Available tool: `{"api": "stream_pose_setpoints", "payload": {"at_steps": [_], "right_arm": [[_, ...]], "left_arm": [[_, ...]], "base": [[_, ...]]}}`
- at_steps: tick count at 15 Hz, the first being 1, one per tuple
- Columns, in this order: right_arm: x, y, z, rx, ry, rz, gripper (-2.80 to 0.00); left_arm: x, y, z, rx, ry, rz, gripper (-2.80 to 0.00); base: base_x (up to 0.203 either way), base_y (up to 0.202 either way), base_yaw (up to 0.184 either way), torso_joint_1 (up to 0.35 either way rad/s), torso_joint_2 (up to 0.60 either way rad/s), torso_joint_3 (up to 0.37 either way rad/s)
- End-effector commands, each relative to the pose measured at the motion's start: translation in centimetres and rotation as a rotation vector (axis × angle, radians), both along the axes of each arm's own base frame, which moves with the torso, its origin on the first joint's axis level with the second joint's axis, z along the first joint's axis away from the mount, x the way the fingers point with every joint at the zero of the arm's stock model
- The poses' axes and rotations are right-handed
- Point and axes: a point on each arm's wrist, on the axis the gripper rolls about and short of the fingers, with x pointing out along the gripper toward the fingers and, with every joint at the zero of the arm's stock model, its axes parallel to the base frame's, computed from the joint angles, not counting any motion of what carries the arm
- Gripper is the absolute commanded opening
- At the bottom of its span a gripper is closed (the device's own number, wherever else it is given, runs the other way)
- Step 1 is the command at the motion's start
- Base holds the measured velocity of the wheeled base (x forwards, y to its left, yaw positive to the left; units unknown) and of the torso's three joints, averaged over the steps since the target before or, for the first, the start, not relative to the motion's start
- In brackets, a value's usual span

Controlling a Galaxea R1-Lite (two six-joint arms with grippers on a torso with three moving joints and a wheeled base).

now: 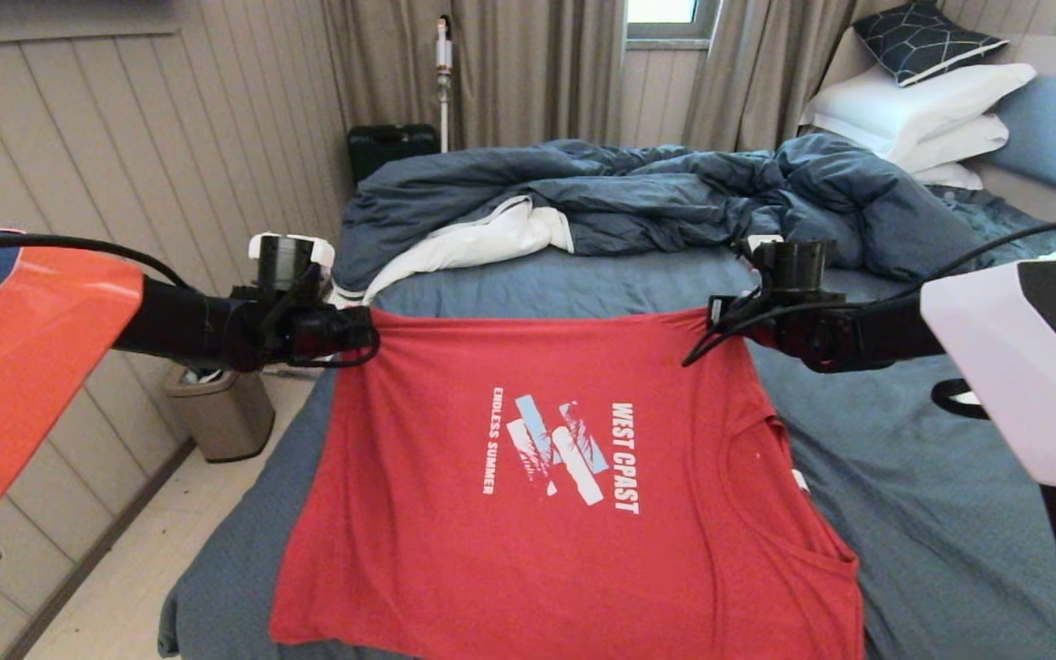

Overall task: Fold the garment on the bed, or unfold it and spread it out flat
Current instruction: Unford the red T-shirt

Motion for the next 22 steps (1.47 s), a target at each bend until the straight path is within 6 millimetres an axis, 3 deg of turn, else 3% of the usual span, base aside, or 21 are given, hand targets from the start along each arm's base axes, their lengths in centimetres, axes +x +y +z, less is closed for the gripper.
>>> {"api": "stream_pose_setpoints", "payload": {"at_steps": [1,6,7,8,18,19,22], "right_arm": [[0.2,0.0,-0.6,0.000,0.012,0.001,-2.80],[0.3,0.2,-1.1,-0.002,0.026,-0.001,-2.80],[0.3,0.2,-1.2,-0.003,0.029,-0.001,-2.80],[0.3,0.1,-1.3,-0.003,0.029,-0.001,-2.80],[0.4,-0.2,-1.7,-0.022,0.044,-0.014,-2.80],[0.5,-0.2,-2.0,-0.031,0.051,-0.014,0.00],[0.5,0.1,-1.8,-0.049,0.046,0.000,0.00]], "left_arm": [[0.2,0.0,-0.8,0.005,0.017,0.000,-2.80],[0.3,0.2,-1.0,0.010,0.029,0.006,-2.80],[0.3,0.2,-1.0,0.011,0.032,0.007,-1.25],[0.3,0.2,-1.1,0.013,0.035,0.006,0.00],[0.2,0.5,-0.7,0.020,0.025,0.007,0.00],[0.2,0.5,-0.6,0.021,0.024,0.007,0.00],[0.2,0.5,-0.5,0.021,0.022,0.007,0.00]], "base": [[0.000,0.000,0.000,0.000,0.00,0.000],[0.000,0.000,0.000,0.000,0.00,0.000],[0.000,0.000,0.000,0.000,0.00,0.000],[0.000,0.000,0.000,0.000,0.00,0.000],[0.000,0.000,0.000,0.000,0.00,0.000],[0.000,0.000,0.000,0.000,0.00,0.000],[0.000,0.000,0.000,0.000,0.00,0.000]]}}
